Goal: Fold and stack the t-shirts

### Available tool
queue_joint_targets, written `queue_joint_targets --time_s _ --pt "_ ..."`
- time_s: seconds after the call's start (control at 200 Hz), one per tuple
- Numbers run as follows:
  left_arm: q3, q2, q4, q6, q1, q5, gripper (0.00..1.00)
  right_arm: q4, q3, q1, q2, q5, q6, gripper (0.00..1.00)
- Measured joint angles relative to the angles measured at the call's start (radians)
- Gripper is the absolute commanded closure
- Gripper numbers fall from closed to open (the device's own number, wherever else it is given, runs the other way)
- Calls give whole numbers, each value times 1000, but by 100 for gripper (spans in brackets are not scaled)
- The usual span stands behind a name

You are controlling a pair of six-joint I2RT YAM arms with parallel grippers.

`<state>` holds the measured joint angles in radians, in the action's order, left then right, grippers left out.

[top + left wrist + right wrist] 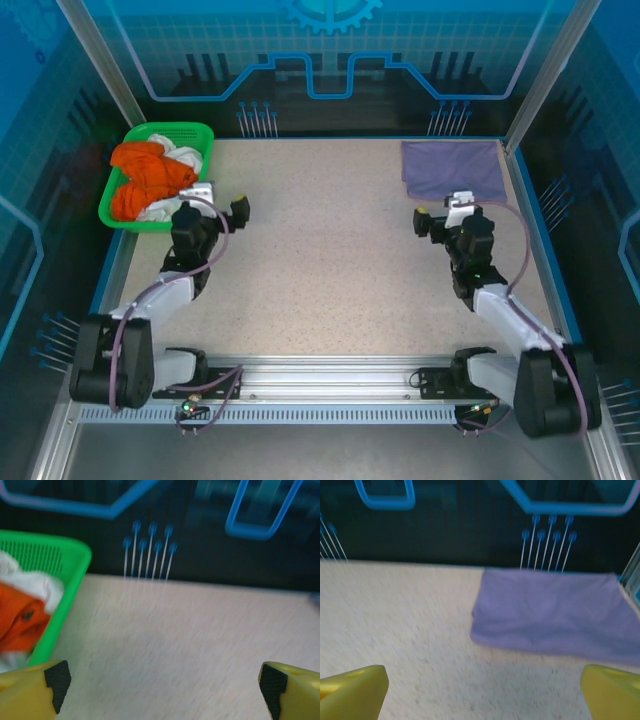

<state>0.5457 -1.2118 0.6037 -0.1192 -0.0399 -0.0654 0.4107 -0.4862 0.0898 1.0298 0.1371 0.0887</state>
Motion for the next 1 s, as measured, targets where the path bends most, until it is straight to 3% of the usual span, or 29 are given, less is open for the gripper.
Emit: queue_joint_targets --time_s 0.165,0.335,0.49,0.575,0.78,1.0 --pt "235 23 -209 -253 54 84 1 -192 -66 -15 -167 20 151 0" --pt "379 8 -322 -470 181 177 1 -237 -8 -124 -286 -65 322 0" --pt "520 -128 -559 -565 286 167 1 -249 -5 -154 -206 -210 423 5" --pt "677 -246 -751 -562 291 94 2 -285 -72 -84 -72 -280 423 7" --pt "1037 -531 -1067 -508 288 -113 2 -357 -270 243 208 -381 324 17" --pt "1323 -840 -1246 -397 294 -210 9 -362 -285 292 264 -469 287 18"
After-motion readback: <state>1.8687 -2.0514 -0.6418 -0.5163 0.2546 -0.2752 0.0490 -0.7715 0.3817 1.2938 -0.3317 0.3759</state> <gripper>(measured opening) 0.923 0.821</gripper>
